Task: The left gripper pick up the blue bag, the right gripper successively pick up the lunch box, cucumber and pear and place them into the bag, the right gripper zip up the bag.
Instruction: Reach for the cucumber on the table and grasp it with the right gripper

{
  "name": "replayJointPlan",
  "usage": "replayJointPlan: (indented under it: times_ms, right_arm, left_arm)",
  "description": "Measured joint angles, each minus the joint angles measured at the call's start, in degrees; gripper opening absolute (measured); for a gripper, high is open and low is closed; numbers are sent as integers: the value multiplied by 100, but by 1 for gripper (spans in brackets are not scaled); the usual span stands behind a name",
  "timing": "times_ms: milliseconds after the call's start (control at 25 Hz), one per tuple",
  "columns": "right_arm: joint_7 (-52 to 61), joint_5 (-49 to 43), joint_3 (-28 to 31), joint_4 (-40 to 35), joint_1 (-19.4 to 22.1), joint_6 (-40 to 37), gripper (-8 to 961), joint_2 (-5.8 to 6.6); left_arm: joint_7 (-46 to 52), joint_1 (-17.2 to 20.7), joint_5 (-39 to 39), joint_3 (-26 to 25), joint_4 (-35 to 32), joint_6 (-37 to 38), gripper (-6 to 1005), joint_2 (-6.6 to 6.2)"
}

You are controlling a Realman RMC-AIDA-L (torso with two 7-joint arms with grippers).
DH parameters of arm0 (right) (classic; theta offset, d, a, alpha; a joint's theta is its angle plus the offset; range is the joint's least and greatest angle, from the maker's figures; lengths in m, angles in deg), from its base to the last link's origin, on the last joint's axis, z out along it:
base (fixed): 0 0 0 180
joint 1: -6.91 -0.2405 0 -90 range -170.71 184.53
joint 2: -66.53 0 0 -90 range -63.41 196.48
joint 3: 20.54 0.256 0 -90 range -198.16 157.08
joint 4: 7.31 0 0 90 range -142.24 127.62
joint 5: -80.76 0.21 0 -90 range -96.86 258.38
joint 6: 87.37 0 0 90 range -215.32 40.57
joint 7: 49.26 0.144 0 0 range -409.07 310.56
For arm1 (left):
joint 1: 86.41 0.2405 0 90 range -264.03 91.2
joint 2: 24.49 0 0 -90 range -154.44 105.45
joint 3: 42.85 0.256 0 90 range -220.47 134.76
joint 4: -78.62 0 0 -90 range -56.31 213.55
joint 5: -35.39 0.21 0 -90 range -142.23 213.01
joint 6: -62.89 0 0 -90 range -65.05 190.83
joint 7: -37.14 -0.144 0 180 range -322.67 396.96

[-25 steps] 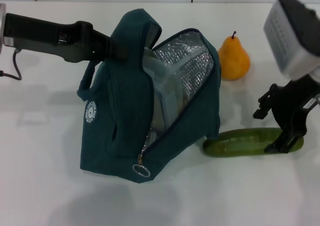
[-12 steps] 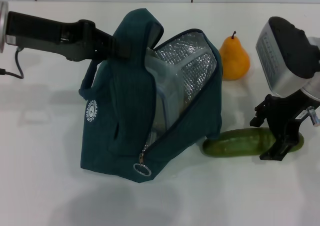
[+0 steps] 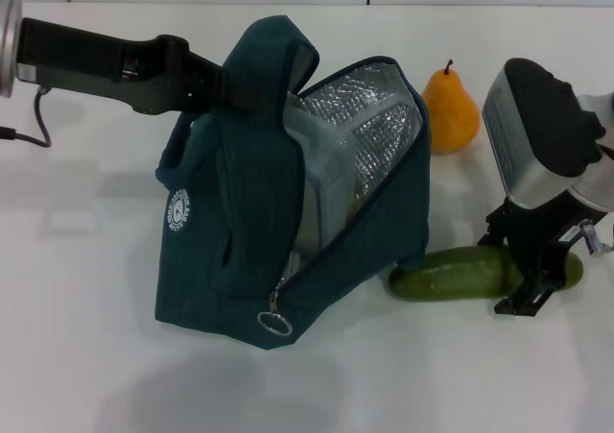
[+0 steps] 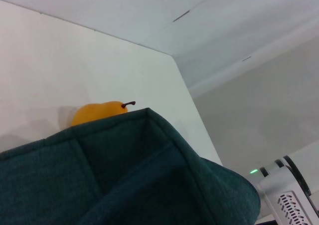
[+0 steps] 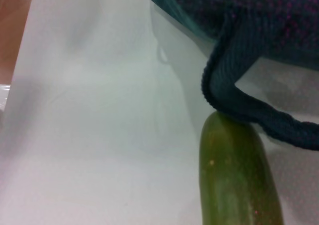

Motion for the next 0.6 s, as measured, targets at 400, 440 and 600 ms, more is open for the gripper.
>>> replayJointPlan:
  times_ms: [400,440,600]
  right_arm:
    - [90,4,-5,0,8,35,677,5]
    - [91,2,-6,-2,6,31,642,7]
    - [95,14,10,-66,6,-28,573,9]
  left_arm:
    - [-1,3,0,-1,5,0,43,1]
    - [0,4,0,-1,5,0,43,1]
    - [-1,4,0,-1,5,0,43,-3]
